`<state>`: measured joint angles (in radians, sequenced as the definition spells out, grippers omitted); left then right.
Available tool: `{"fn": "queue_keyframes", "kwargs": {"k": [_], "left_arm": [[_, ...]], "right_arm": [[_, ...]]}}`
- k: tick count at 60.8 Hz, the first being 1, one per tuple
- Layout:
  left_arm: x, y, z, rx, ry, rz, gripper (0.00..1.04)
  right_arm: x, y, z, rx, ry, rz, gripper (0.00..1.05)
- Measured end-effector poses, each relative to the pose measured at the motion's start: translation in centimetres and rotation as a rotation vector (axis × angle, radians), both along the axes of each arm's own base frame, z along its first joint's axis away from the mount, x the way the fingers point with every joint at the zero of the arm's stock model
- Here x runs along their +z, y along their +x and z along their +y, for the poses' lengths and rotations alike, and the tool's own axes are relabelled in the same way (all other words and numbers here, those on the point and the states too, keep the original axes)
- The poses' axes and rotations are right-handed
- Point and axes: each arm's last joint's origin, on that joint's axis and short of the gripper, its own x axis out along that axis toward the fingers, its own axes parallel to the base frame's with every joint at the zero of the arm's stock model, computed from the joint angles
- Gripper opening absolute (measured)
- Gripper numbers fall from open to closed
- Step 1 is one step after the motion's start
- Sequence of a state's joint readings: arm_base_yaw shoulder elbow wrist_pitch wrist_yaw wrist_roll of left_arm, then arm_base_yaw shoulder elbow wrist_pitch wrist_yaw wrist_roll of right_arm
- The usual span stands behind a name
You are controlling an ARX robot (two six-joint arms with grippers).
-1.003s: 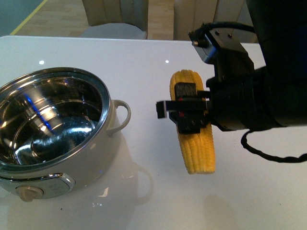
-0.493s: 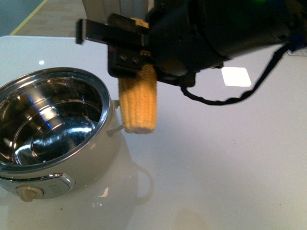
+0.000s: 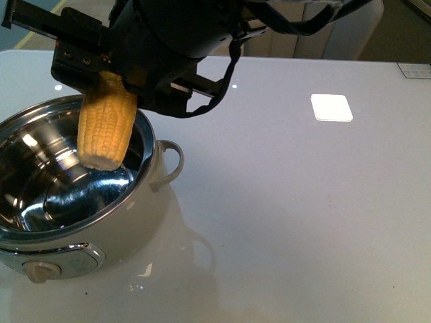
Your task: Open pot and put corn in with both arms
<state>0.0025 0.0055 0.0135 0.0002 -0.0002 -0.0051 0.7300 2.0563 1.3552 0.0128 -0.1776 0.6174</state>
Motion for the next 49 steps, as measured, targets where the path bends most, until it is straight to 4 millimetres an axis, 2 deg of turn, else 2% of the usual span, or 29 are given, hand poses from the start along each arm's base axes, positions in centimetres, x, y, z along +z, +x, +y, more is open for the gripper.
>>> {"fn": "queue_keyframes", "kwargs": {"k": [24, 39, 49], "left_arm": [[0.0, 0.0, 0.0, 0.000, 0.000, 0.000, 0.98], [0.0, 0.0, 0.0, 0.000, 0.000, 0.000, 0.98], [0.0, 0.0, 0.0, 0.000, 0.000, 0.000, 0.98]], "right_arm": [[-2.3, 1.8, 4.8, 0.061, -0.056, 0.111, 0.49], [-2.7, 2.8, 6.0, 0.066, -0.061, 0.125, 0.54], [-3.3, 3.0, 6.2, 0.060, -0.059, 0.149, 0.66]]}}
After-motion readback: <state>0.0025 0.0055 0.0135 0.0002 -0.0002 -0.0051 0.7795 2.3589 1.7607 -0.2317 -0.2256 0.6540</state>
